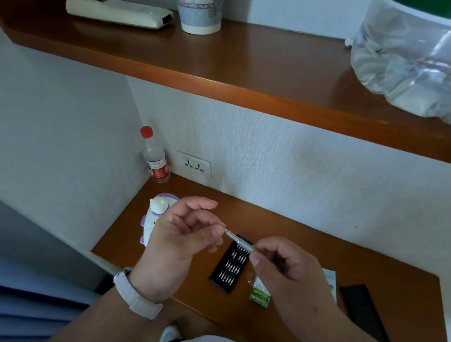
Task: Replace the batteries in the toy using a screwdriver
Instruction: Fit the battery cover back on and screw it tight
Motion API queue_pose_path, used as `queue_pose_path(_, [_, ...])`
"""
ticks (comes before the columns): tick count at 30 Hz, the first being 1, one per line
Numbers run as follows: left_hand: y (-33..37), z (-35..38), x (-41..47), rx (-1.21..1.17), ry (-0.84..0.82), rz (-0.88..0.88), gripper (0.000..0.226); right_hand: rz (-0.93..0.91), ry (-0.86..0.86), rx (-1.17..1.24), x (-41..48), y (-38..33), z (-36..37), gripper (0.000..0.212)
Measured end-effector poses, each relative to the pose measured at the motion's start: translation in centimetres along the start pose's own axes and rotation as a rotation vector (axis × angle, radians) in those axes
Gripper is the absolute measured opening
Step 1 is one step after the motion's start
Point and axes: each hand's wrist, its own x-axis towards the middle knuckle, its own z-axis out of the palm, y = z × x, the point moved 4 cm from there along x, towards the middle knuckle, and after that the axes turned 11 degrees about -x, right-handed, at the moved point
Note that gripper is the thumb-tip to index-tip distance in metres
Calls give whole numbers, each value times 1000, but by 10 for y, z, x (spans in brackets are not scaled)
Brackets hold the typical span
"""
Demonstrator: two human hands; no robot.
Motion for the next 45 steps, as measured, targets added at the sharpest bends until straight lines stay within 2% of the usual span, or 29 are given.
queue_pose_path(7, [-4, -4, -1, -193, 51, -91, 20, 105, 10, 129, -3, -3, 26, 10])
queue_pose_path(21, [8, -51, 9, -124, 50, -211, 15, 147, -26, 151, 22, -23, 83, 13])
queue_pose_path(25, [10, -83, 10, 43, 52, -254, 20, 164, -31, 156, 32, -34, 105, 16])
queue_pose_path(33, [-6, -202, 33, 654, 203, -182, 10, 266, -15, 226, 57, -44, 151, 18])
queue_pose_path(36, [-16, -231, 47, 730, 204, -231, 23, 332, -2, 256, 69, -40, 172, 16])
queue_pose_path(40, [-43, -257, 64, 660, 158, -386, 52, 414, 10, 323, 85, -25, 199, 16])
queue_pose_path(45, [-74, -275, 72, 311, 218, -622, 61, 525, 75, 573, 106, -6, 225, 18])
